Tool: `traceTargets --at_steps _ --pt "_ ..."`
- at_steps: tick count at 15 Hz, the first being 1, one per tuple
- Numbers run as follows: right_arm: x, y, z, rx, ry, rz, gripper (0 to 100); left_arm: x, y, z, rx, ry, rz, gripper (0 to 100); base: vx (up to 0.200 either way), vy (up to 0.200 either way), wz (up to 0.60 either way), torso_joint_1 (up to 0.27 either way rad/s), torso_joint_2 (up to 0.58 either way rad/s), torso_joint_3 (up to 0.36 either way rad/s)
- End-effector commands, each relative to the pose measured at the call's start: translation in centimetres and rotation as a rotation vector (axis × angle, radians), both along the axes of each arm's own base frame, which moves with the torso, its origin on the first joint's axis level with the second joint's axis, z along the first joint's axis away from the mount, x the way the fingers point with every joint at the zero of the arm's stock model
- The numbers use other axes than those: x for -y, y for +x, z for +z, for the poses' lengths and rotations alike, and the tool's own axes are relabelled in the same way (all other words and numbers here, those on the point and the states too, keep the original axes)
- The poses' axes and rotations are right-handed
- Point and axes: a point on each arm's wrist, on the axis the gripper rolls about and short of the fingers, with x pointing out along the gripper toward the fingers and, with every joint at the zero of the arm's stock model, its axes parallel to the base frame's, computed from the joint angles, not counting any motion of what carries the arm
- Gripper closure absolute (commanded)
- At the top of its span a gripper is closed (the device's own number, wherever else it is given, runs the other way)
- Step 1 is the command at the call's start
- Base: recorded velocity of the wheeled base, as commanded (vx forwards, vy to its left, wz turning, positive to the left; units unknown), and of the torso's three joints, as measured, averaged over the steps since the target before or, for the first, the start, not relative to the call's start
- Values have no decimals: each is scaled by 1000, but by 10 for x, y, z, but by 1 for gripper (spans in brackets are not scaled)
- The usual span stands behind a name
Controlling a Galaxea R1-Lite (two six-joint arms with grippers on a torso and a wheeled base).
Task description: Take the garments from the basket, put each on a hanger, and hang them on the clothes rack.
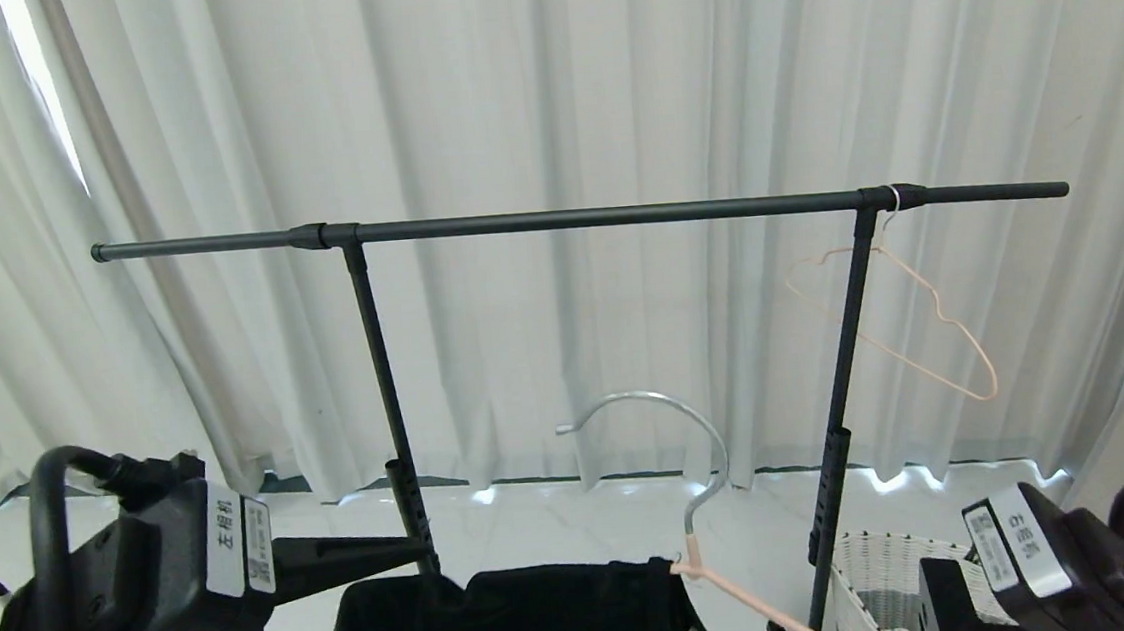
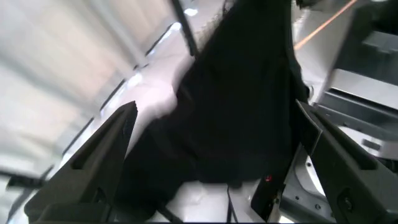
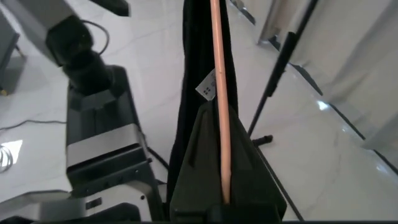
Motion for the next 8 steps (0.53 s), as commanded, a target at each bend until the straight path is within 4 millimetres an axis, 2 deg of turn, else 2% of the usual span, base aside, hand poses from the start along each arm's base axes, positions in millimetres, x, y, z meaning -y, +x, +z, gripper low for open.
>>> traceTargets --at_steps 1,4,8 --pt "0 -10 -1 20 -7 54 100 7 6 -6 -12 17 -52 0 0 0 0 0 0 0" --pt "-4 -19 -2 26 -10 103 100 15 2 -11 -38 22 -156 0 0 0 0 0 0 0" --pt "-9 -28 -3 50 -22 162 100 24 4 -20 -77 54 -196 0 0 0 0 0 0 0"
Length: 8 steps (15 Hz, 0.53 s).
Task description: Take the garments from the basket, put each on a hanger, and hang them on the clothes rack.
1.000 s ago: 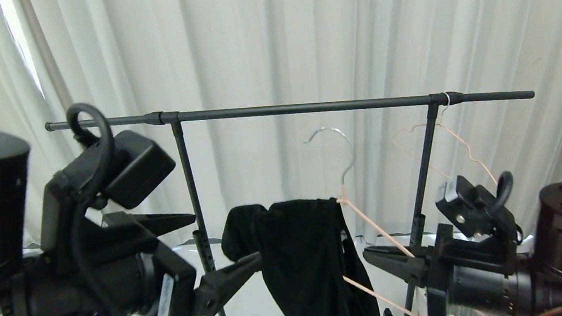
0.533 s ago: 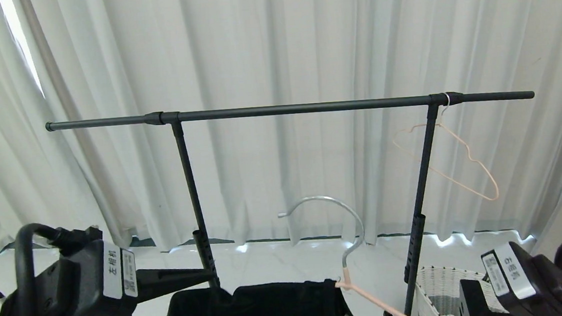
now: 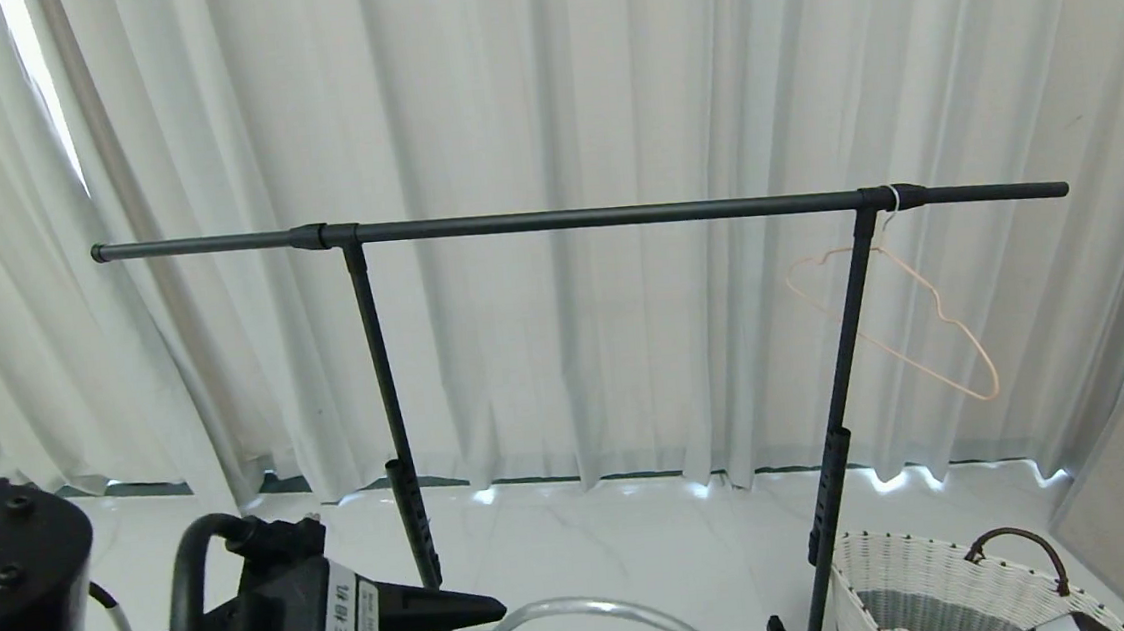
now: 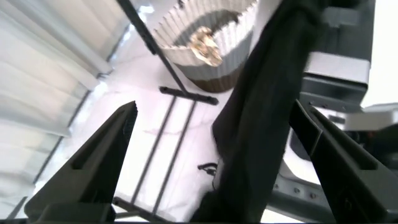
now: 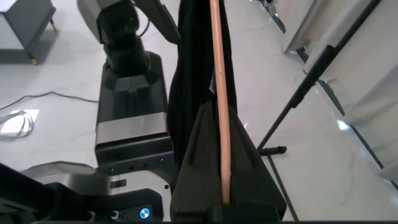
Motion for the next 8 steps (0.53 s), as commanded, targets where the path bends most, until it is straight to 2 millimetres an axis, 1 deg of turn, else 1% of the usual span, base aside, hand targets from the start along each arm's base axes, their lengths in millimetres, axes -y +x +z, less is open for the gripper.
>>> traceTargets --at_steps 1,4,5,8 --pt "-3 -3 -1 8 -4 21 100 7 3 -8 -30 33 -13 0 0 0 0 0 0 0" --pt "-4 -5 0 15 -3 36 100 13 1 -11 -40 47 -47 0 0 0 0 0 0 0" --pt "-4 -5 0 16 -3 37 100 13 -1 -12 -44 52 -55 100 0 0 0 0 0 0" --pt "-4 -6 0 17 -1 38 100 13 -2 -14 -47 57 -61 100 0 0 0 0 0 0"
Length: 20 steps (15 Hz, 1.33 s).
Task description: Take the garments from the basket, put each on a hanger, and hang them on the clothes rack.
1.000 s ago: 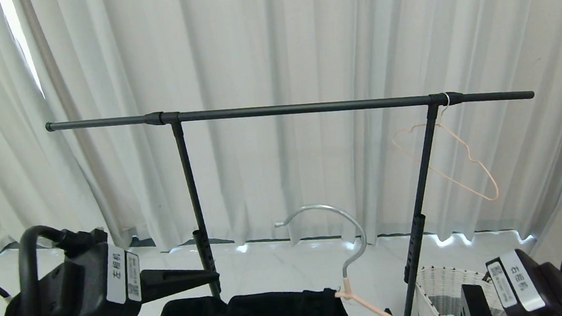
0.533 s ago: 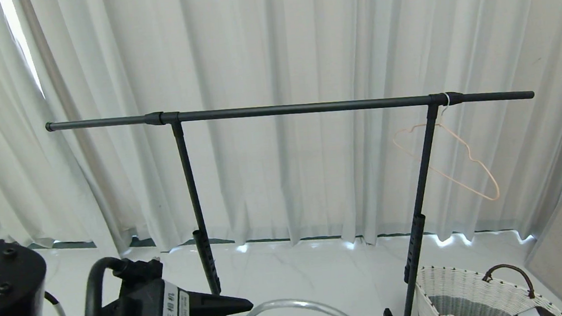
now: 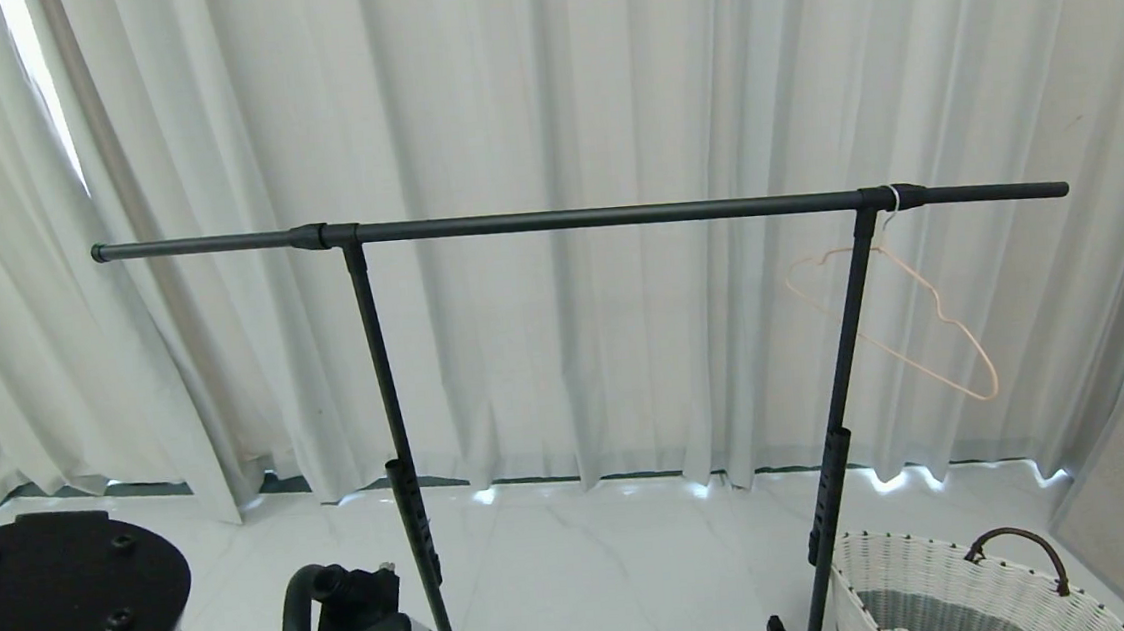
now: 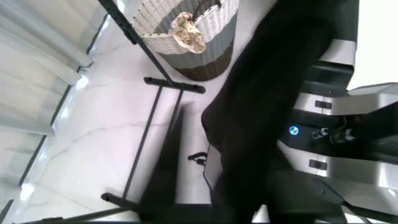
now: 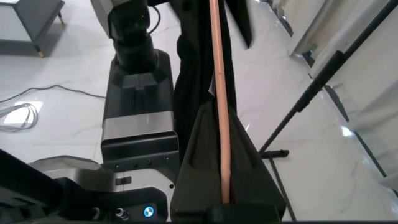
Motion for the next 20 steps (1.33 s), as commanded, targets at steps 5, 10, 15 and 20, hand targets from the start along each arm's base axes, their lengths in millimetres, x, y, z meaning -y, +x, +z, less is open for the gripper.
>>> traceTargets --at_steps 5,10,15,20 --pt "1 0 0 2 3 -2 100 0 0 -2 -8 8 -2 100 0 0 0 0 0 0" --pt "7 9 1 7 5 -85 0 -9 1 -12 -28 38 52 100 0 0 0 0 0 0" --pt "21 25 -11 -20 -38 -210 0 -35 21 -24 32 153 386 100 0 0 0 0 0 0" --pt "6 34 -18 -304 -38 -291 0 -47 43 -7 128 38 547 100 0 0 0 0 0 0"
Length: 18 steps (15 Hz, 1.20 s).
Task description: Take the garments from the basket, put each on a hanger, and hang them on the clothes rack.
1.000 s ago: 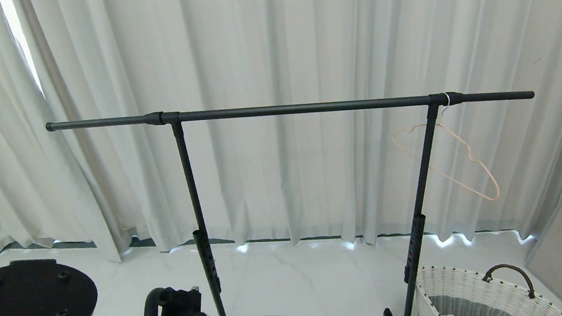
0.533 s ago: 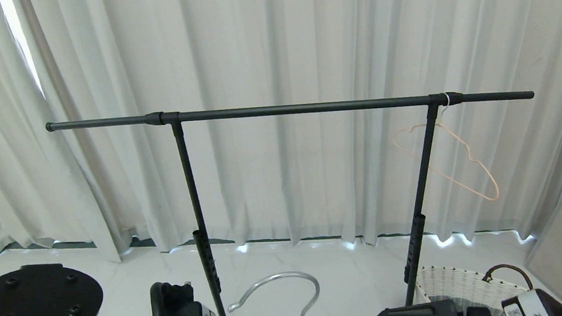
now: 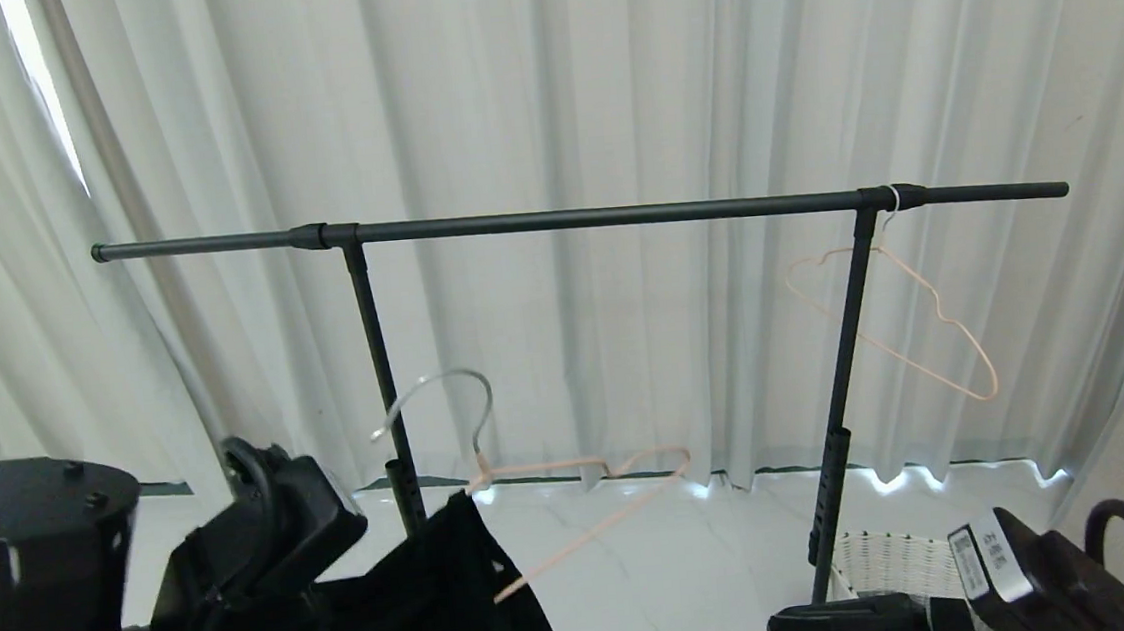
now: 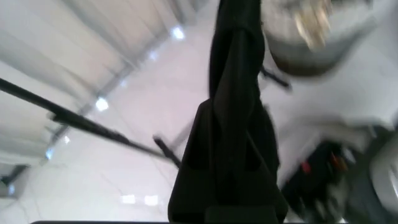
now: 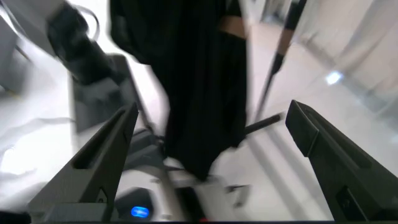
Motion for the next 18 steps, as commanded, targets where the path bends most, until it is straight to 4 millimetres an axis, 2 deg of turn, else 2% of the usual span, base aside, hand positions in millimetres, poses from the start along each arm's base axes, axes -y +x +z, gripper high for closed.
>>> traceTargets --at_steps 1,5,8,14,18 --pt "-21 12 -6 -123 -7 -77 0 -3 5 5 33 -29 35 100 0 0 0 0 0 0" --pt "-86 50 -10 -226 54 -339 0 0 8 13 80 -72 34 100 0 0 0 0 0 0" --pt "-110 61 -20 -213 43 -390 0 2 8 20 83 -106 33 100 0 0 0 0 0 0" --pt "-126 70 -23 -188 87 -431 0 12 2 25 69 -153 -11 100 0 0 0 0 0 0" --pt "-137 51 -26 -189 76 -364 0 17 -2 25 66 -154 -46 100 0 0 0 0 0 0"
